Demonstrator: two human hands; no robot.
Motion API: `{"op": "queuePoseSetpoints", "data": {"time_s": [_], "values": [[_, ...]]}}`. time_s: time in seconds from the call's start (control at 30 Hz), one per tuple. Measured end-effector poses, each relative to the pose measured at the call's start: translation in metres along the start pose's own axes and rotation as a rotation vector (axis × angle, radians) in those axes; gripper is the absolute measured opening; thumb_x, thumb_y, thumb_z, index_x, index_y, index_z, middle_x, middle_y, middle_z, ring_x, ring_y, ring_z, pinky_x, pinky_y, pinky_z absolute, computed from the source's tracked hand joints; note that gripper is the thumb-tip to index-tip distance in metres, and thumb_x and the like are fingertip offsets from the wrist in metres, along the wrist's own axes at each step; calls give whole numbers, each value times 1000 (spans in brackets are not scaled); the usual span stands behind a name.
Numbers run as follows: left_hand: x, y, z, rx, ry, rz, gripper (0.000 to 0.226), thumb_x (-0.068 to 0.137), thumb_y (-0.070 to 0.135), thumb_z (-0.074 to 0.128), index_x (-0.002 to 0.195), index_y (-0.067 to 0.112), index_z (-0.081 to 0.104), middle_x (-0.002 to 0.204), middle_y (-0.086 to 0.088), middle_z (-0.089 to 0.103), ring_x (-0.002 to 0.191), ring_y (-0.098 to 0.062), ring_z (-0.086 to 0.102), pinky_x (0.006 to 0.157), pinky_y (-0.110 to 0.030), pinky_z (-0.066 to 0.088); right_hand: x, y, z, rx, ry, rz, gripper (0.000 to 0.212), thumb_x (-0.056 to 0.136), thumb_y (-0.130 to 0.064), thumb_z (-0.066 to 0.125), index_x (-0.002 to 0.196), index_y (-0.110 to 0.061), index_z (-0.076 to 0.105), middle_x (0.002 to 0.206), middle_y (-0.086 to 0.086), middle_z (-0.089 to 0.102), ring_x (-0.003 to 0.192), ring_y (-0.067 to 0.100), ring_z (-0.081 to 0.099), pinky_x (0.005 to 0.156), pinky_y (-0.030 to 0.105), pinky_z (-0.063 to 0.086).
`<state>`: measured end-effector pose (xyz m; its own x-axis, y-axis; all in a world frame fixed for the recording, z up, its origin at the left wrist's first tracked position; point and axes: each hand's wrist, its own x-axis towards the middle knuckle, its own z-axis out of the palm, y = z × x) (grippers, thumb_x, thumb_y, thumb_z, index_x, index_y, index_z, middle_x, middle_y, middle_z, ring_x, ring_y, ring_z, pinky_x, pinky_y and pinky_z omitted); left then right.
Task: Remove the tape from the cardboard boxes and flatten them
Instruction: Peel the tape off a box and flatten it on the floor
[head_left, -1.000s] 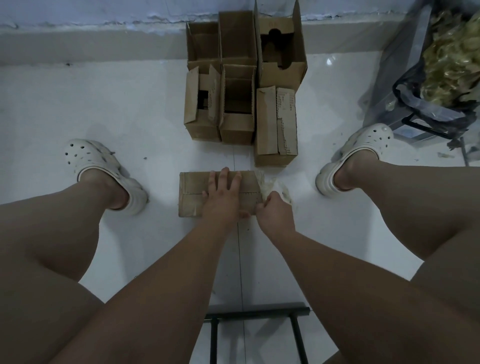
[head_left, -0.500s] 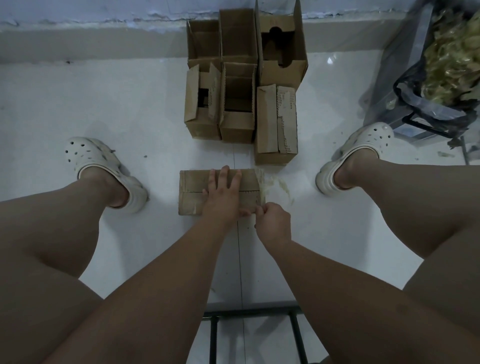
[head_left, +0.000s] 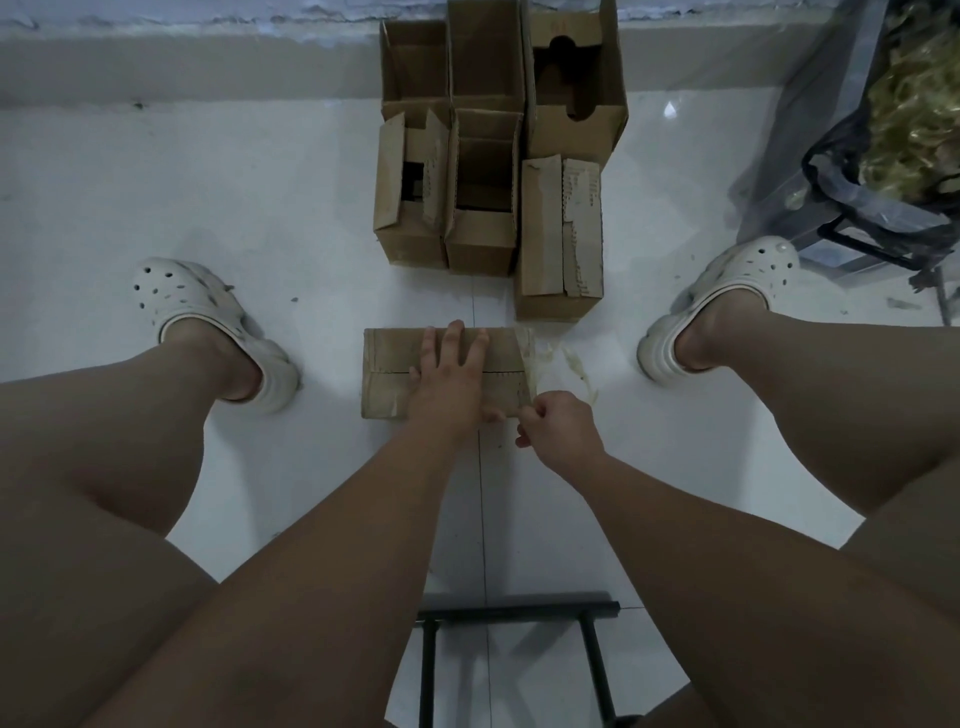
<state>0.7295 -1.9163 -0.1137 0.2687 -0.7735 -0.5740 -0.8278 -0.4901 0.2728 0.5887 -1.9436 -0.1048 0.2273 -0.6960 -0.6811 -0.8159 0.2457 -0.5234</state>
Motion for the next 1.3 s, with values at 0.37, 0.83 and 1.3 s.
{"op": "queuePoseSetpoints", "data": {"time_s": [0.37, 0.83, 1.3], "values": [[-5, 7, 5, -57, -19, -2, 101, 76, 39, 75, 150, 28, 7, 156, -1, -9, 143, -33, -17, 111, -59, 13, 9, -12, 0, -222, 53, 260, 17, 91, -24, 50, 82, -12, 59, 81, 4, 65, 77, 21, 59, 89, 35, 39], [-8, 7, 10, -40, -38, 48, 101, 77, 41, 73, 150, 27, 4, 156, -2, -11, 142, -33, -19, 111, -60, 11, 8, -24, 2, -128, -50, 407, 12, 85, -19, 48, 75, -13, 50, 91, 10, 64, 90, 32, 67, 96, 49, 49], [-9, 8, 10, -16, -59, 76, 101, 79, 40, 71, 151, 27, 2, 156, -1, -14, 142, -33, -21, 112, -58, 9, 23, -11, -30, -590, -276, 206, 18, 91, -8, 52, 107, -5, 59, 105, 14, 59, 111, 33, 59, 95, 42, 41]]}}
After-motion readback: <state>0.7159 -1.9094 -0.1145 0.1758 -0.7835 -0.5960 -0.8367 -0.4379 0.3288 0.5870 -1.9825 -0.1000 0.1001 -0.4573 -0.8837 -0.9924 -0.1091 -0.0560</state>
